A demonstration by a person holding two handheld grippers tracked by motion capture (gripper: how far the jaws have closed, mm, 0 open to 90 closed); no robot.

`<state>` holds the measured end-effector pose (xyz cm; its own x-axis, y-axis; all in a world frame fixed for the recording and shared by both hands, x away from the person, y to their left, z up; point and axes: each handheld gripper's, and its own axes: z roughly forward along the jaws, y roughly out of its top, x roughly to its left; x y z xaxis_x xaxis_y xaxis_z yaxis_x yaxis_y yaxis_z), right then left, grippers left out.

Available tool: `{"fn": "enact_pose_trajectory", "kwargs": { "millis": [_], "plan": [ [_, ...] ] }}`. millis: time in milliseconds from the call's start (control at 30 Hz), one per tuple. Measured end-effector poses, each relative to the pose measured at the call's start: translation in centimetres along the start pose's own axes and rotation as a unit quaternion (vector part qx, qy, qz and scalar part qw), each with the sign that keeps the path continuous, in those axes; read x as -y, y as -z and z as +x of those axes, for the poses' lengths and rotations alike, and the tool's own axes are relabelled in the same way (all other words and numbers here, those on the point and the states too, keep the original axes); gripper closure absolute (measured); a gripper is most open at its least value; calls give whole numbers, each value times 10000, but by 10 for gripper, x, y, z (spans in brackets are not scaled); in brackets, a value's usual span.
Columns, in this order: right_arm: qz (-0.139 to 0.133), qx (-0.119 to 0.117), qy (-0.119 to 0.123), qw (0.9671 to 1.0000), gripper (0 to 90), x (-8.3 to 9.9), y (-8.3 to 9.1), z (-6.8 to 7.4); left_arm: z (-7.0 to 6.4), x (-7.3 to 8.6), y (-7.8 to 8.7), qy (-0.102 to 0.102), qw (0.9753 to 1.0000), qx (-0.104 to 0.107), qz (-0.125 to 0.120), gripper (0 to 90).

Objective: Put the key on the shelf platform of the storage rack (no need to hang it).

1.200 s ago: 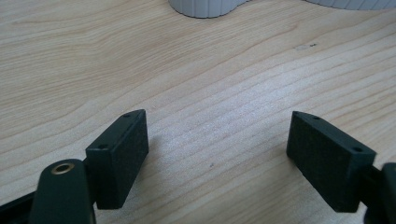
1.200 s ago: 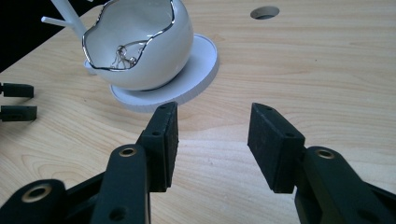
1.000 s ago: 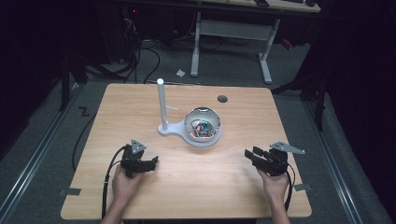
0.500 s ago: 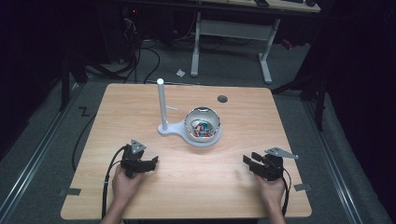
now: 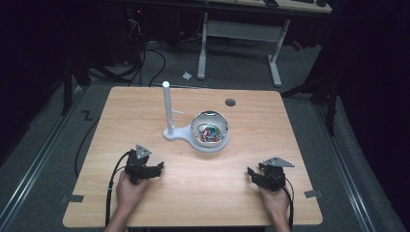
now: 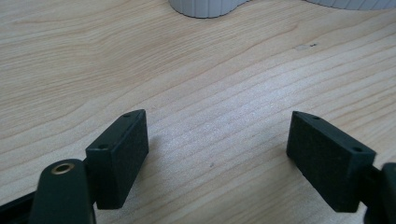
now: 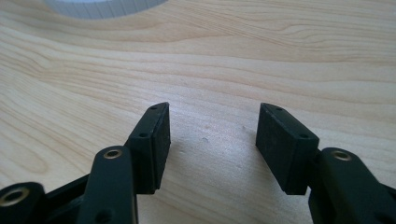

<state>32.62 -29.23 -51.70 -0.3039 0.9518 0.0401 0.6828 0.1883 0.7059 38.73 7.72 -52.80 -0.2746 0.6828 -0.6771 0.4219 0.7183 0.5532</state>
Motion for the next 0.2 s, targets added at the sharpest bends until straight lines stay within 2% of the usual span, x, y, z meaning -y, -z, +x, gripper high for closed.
{"fn": "enact_pose_trajectory", "kwargs": {
  "millis": [100,200],
  "plan": [
    [38,166,199,9997,426,-1,-2,4,0,0,0,-3,10000,0,0,211],
    [40,175,189,9997,417,-1,-2,4,0,0,0,1,10000,-1,0,211]
  ]
}}
